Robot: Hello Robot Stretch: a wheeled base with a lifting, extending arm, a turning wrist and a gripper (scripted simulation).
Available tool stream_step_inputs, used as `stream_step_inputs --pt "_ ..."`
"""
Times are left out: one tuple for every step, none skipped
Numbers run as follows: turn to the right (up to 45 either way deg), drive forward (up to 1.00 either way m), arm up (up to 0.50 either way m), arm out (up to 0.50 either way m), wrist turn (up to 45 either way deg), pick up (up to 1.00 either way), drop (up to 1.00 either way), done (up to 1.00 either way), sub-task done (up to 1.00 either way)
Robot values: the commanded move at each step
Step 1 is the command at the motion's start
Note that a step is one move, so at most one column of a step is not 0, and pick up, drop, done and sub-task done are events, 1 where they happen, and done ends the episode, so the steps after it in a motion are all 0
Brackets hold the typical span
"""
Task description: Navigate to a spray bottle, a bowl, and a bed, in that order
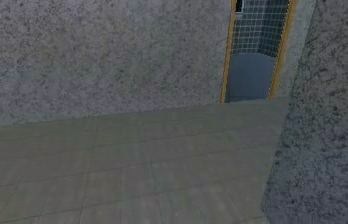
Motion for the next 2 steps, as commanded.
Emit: stream_step_inputs --pt "0.0 1.00 0.00 0.00 0.0 0.00 0.00 0.00 0.00" --pt "3.0 0.00 0.00 0.00 0.0 0.00 0.00 0.00 0.00"
